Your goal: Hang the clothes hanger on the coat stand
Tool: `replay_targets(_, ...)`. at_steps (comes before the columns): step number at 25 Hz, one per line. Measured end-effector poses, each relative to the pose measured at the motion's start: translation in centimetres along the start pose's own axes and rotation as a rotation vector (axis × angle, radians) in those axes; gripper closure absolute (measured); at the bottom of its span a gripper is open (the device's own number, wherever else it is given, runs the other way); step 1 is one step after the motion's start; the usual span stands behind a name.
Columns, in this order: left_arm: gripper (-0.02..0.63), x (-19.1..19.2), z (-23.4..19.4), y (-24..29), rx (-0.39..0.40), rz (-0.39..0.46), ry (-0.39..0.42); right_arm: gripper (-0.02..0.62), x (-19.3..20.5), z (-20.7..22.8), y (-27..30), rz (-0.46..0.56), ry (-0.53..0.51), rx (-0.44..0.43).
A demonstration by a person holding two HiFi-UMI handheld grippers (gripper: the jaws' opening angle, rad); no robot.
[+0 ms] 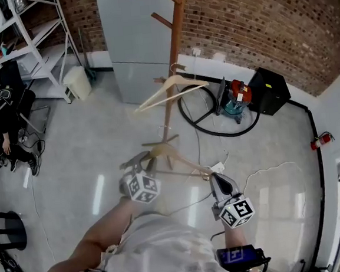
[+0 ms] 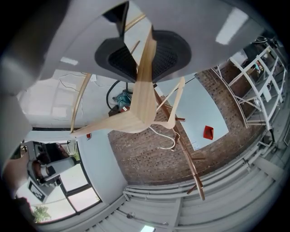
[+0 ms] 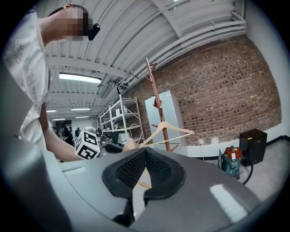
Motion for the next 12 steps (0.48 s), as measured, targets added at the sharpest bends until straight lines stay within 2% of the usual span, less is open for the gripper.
replay_targets(3, 0.502, 0.4, -2.1, 1.3, -0.008, 0.008, 0.001, 0.581, -0.8, -0.1, 2.9, -0.004, -0.008, -0.012)
replay_targets(12, 0.502, -1.7, -9.4, 5.2, -0.111, 0.059, 0.104, 0.58, -3.2, 0.8, 9.4, -0.007, -0.043, -0.074)
Point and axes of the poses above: the fingertips, and each gripper's own axes: y forward along the fingers, z to its right, x out of its underside, the point moved 7 cm from there along -y, backward along the fingers, and after that the axes turned 12 degrees about -x, right-handed, at the moved point
